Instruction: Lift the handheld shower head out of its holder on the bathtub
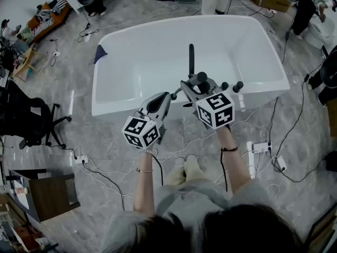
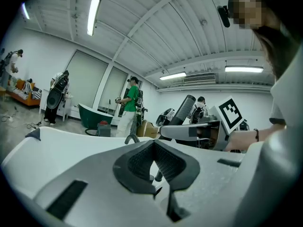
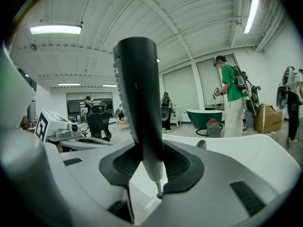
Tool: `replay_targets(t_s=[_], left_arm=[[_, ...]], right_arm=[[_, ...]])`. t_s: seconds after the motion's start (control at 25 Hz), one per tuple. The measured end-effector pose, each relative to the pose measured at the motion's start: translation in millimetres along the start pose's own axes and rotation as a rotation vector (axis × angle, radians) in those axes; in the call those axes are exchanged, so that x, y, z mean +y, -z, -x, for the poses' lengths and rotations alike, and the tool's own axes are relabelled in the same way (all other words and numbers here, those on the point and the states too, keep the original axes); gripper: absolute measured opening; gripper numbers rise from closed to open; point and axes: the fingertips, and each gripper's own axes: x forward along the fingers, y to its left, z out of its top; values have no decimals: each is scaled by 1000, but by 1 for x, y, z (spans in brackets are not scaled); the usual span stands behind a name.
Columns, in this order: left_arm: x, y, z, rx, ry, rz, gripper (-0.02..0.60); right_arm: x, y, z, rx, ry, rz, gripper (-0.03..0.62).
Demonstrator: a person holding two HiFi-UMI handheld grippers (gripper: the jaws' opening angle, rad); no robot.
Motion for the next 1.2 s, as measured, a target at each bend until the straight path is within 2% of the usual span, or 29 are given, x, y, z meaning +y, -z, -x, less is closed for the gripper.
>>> replay_targets(t_s=[0.56,0.88,1.2], left_arm=[[-19,-59,19,-87,27,-88,6],[-42,-74,33,-115,54,-117,6],[-56,-84,35,-147,80,-124,6]], right_arm=[[18,-49,31,-71,1,42,132],[28,-75,53,-136,19,39,132],[37,-75,60,-146,32,36,132]])
